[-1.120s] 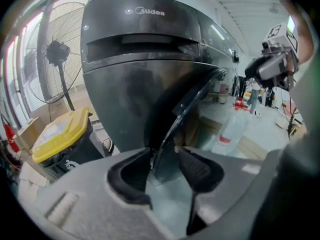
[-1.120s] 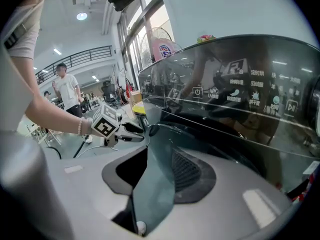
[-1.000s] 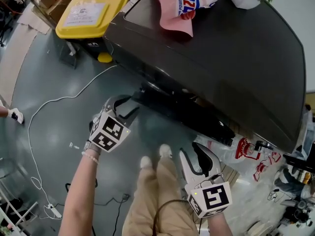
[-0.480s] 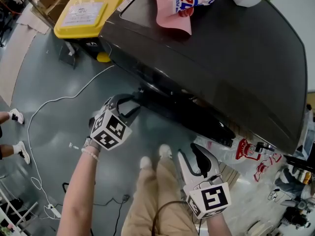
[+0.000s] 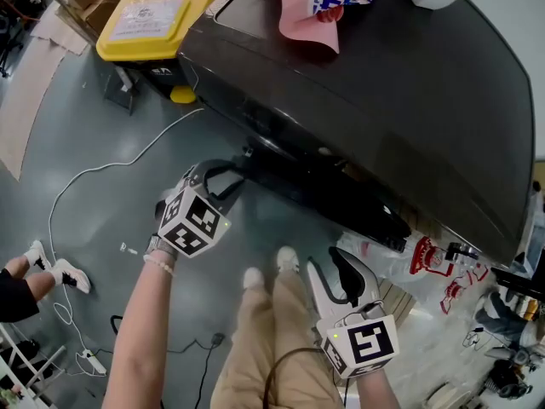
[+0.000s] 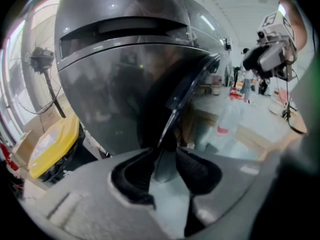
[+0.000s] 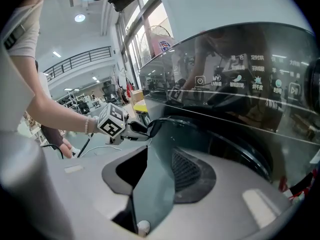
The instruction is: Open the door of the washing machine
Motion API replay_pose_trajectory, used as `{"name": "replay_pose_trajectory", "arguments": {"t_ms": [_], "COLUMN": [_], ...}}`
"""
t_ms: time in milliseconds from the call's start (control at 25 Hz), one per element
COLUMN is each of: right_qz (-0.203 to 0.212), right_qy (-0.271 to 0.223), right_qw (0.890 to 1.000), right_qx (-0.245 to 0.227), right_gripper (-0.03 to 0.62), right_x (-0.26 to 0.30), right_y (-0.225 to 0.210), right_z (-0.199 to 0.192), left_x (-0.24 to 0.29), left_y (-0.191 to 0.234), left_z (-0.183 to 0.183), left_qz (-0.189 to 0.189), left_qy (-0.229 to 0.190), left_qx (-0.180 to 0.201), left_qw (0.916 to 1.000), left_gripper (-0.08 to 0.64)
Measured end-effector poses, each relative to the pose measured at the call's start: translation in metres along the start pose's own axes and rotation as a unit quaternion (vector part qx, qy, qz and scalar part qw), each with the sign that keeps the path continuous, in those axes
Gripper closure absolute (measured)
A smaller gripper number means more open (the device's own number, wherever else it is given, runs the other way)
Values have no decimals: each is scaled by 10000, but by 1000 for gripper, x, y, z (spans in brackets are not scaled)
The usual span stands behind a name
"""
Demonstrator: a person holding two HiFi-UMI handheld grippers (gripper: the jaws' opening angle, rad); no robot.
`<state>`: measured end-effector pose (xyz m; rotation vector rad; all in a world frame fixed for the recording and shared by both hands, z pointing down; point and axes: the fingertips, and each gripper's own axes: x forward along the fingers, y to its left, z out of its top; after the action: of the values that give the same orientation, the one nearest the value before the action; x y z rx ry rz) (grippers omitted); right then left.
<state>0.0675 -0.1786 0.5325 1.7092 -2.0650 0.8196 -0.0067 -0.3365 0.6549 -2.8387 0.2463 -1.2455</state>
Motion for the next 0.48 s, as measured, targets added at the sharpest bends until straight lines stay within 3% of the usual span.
{"name": "replay_pose_trajectory", "arguments": {"t_ms": [480], "right_qz": [-40], "right_qy": [-65], "right_qw": [10000], "right_qx": [5], "right_gripper": [456], "right_x": [-6], "right_y": [6], "right_z": [0], "left_x": [-10], "left_y": [-11], "left_z": [-9], "left_qz": [-15], "left_qy": [105], "left_qx": [-108], "left_qw": [9999], "left_gripper": [436]}}
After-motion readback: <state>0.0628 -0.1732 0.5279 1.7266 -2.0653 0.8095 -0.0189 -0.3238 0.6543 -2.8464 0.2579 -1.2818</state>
